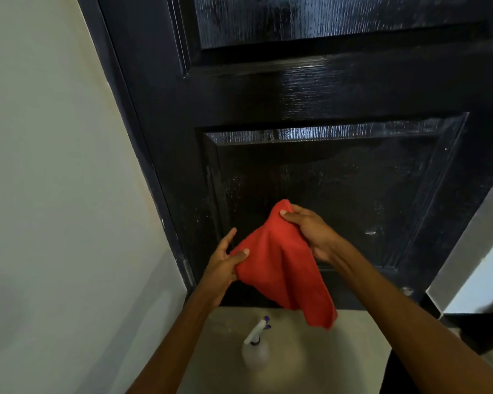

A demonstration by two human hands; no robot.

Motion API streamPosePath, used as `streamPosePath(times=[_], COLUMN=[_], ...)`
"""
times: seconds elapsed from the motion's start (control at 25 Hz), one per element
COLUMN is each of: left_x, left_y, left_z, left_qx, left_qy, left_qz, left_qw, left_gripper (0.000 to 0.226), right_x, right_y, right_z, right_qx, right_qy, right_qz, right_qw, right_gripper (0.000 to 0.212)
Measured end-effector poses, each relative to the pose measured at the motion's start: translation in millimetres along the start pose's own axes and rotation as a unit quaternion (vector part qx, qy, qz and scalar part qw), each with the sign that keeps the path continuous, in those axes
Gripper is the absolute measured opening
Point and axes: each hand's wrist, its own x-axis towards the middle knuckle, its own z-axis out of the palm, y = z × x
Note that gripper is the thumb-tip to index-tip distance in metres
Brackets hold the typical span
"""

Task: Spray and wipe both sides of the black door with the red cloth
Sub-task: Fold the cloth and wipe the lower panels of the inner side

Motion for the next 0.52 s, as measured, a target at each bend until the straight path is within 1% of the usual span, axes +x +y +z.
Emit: streamPosePath(times=[0.04,0.08,0.12,0.16,0.2,0.24,0.28,0.32,0.4,0.44,0.48,0.52], left_x=[0,1,4,6,9,11,11,9,9,8,6,5], left_y=[1,2,4,7,11,16,22,27,31,30,29,28], left_z=[4,6,6,5,5,3,0,-5,-16,-19,-22,-24], left_qx=[0.018,0.028,0.02,-0.009,-0.057,-0.109,-0.152,-0.177,-0.189,-0.175,-0.151,-0.116], left_qy=[0.021,0.053,0.09,0.121,0.134,0.128,0.111,0.091,0.05,0.026,0.0,-0.02], left_qz=[0.03,0.057,0.072,0.067,0.047,0.023,0.004,-0.01,-0.011,-0.002,0.011,0.024], left_qw=[0.999,0.997,0.993,0.99,0.988,0.985,0.982,0.98,0.981,0.984,0.989,0.993], left_gripper=[0.06,0.049,0.038,0.029,0.025,0.024,0.026,0.027,0.03,0.033,0.038,0.044], right_x=[1,1,1,0,0,2,4,5,5,4,2,2], right_y=[-1,-1,2,3,5,9,11,12,13,12,10,9], right_z=[-4,-10,-15,-19,-21,-22,-19,-17,-10,-7,-5,-5], right_qx=[0.01,0.019,-0.017,-0.107,-0.224,-0.315,-0.355,-0.353,-0.296,-0.253,-0.208,-0.168], right_qy=[-0.008,-0.023,-0.037,-0.048,-0.059,-0.064,-0.057,-0.034,0.023,0.038,0.036,0.017], right_qz=[0.008,0.016,0.023,0.023,0.013,-0.006,-0.032,-0.061,-0.117,-0.124,-0.11,-0.09], right_qw=[1.0,0.999,0.999,0.993,0.973,0.947,0.932,0.933,0.948,0.959,0.971,0.982], right_gripper=[0.034,0.049,0.069,0.081,0.084,0.076,0.063,0.049,0.026,0.021,0.02,0.022])
